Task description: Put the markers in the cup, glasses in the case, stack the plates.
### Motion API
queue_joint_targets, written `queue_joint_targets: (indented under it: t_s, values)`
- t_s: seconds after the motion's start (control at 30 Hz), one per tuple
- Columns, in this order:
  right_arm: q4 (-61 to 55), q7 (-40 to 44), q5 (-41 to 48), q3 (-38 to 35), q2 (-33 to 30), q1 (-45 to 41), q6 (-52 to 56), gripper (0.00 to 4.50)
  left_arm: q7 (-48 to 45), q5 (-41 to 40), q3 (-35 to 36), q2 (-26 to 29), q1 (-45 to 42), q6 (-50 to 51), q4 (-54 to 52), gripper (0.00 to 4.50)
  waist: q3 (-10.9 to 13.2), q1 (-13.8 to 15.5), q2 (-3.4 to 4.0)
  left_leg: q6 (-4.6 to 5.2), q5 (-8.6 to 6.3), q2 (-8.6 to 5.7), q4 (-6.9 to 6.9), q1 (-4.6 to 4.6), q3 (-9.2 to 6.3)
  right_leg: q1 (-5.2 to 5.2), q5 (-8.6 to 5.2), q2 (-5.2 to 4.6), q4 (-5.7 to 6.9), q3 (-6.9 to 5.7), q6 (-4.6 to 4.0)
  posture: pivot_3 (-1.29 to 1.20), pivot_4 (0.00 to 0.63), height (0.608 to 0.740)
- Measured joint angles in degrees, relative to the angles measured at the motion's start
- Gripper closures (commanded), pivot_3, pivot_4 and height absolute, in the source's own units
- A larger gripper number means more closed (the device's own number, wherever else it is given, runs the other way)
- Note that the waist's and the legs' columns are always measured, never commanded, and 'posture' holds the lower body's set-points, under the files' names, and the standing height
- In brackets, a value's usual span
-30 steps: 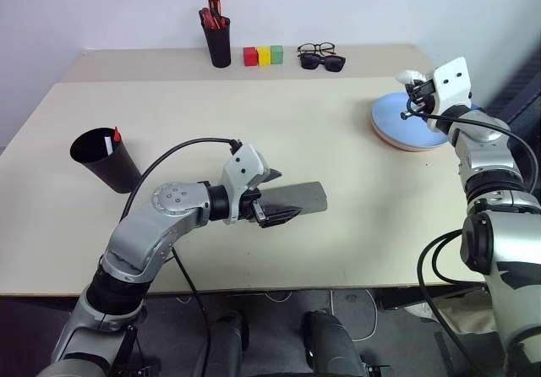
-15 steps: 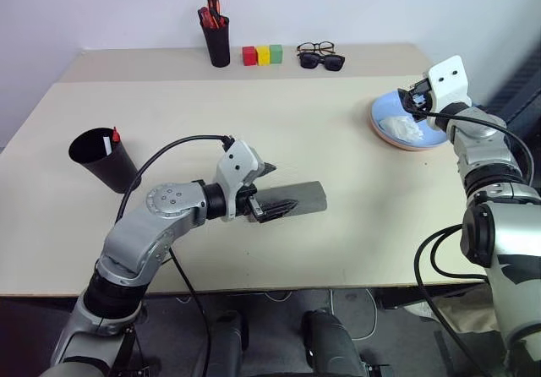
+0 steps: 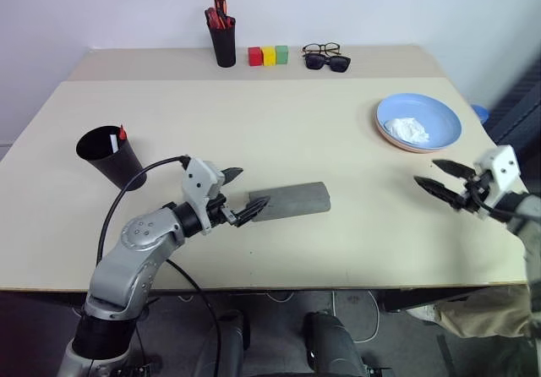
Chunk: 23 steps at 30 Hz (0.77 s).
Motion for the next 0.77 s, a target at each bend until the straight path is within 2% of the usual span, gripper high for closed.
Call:
queue_joint_targets:
  t_s: [0.1,0.2,0.47,0.77]
  values:
    - [-8.5,-0.1,2.6,-3.9,-0.3,9.2,3.7,1.63,0.2,-0.1,3.3,1.2,5.5,-1.2,-1.4,0.00,0.0,-0.1,0.02,-0.04,-0.03,0.03,-0.04,0.05,0.04,0.01,-0.09,-0.03,-0.05,0.00,0.02,0.00,0.150,0.740]
    - [-13.3,-1.2,4.5,-6.8,-0.2,13.1,6.5,1.63,0.5,-0.5,6.1,1.7,9.8,-1.2,-2.4,0.00,0.0,0.0,0.02,-0.18,-0.12,0.06,-0.01,-0.08,0.04,-0.09,-0.08,-0.05,-0.10,0.00,0.00,0.00,0.150,0.740]
    - [-20.5,-4.5,7.2,-8.7,0.7,17.0,9.8,1.63,0.7,-3.8,10.3,2.2,14.6,-1.0,-7.3,0.00,-0.1,0.4,0.07,-0.14,-0.13,0.06,-0.07,-0.53,0.00,-0.22,0.13,-0.06,-0.72,-0.10,-0.31,0.00,0.150,0.740]
    - [-22.0,-6.4,7.2,-8.6,1.7,18.3,9.7,1.63,0.8,-3.4,10.8,3.9,18.5,-2.6,-7.8,0.00,-0.1,0.4,0.06,-0.08,-0.17,0.05,-0.07,-0.54,0.04,-0.21,0.14,-0.05,-0.80,-0.10,-0.33,0.00,0.150,0.740]
